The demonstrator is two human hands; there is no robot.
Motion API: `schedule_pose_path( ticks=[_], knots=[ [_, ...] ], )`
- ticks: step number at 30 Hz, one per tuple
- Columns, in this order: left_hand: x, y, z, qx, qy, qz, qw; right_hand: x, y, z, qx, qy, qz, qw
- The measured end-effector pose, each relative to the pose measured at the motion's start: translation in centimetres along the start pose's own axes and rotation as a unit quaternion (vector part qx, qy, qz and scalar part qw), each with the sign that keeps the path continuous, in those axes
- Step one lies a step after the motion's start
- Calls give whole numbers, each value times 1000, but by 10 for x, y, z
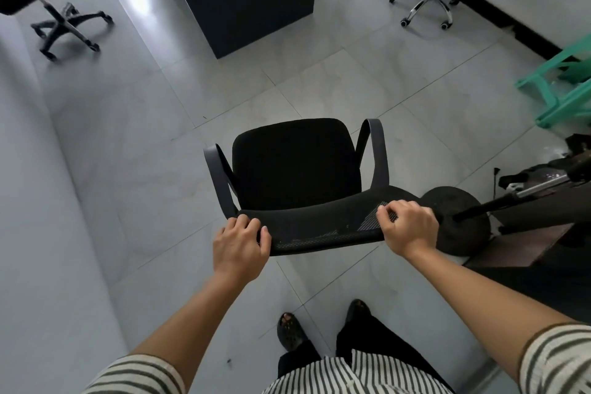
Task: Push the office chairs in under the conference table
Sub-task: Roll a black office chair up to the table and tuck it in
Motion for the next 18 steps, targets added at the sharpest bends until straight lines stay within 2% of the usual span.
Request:
schedule_pose_path(
  ticks=[9,18],
  knots=[
    [6,9,-100,37,2,-5,999,-18,-4,-104,43,23,-13,999],
    [44,3,-206,47,46,9,998,-14,6,-248,52,70,-26,996]
  ],
)
Point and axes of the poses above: each hand's wrist, its own z-axis away from the middle knuckle, its own y-axis out of the back of the hand, x = y × z, the point moved 2 cm from there along -z, towards the middle knuckle, and after that the axes turned 13 degrees about z, right-handed, at the moved point
